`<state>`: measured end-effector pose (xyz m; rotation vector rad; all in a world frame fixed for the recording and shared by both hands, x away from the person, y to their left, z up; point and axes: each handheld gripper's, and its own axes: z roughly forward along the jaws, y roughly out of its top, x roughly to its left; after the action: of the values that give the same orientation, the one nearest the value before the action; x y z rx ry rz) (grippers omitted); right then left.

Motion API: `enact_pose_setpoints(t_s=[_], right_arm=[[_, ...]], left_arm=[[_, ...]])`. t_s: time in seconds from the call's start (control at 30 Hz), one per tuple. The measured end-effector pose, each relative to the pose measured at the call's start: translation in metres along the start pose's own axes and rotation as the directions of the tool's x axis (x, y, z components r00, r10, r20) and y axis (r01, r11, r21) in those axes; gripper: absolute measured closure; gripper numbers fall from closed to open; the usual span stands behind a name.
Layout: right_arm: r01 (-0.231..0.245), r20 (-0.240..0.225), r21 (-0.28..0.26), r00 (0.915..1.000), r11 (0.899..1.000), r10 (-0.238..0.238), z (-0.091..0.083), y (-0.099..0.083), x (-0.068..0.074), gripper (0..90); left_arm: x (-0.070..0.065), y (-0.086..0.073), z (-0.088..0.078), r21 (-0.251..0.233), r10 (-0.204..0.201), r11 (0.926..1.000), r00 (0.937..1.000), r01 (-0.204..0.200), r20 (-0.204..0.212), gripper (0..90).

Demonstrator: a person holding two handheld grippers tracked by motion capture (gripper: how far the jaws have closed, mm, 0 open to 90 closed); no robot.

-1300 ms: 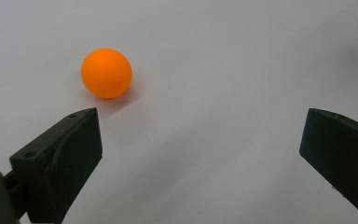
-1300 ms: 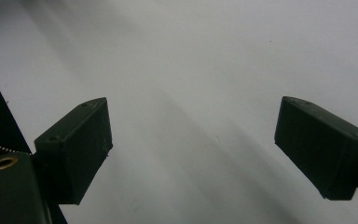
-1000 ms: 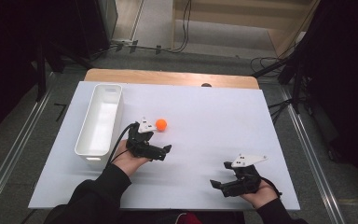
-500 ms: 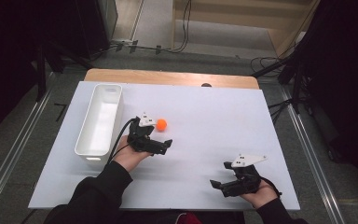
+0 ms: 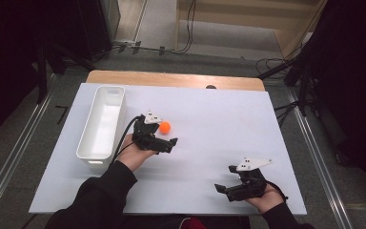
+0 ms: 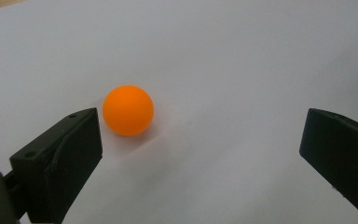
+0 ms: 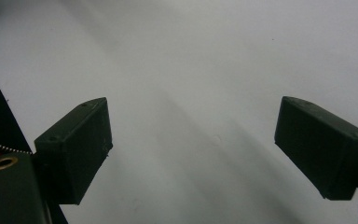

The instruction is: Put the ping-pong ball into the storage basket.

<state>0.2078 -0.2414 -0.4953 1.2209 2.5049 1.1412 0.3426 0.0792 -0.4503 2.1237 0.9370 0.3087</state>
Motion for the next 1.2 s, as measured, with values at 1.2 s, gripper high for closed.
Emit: enact_pose_setpoints(t_s=[1.2], right_arm=[[0.007, -0.01, 0.012, 0.9999, 1.0, -0.007, 0.001, 0.0, 0.0, 9.8]], left_arm=[[0.024, 0.03, 0.031, 0.008, -0.03, 0.9995, 0.9985, 0.03, -0.045, 0.0]])
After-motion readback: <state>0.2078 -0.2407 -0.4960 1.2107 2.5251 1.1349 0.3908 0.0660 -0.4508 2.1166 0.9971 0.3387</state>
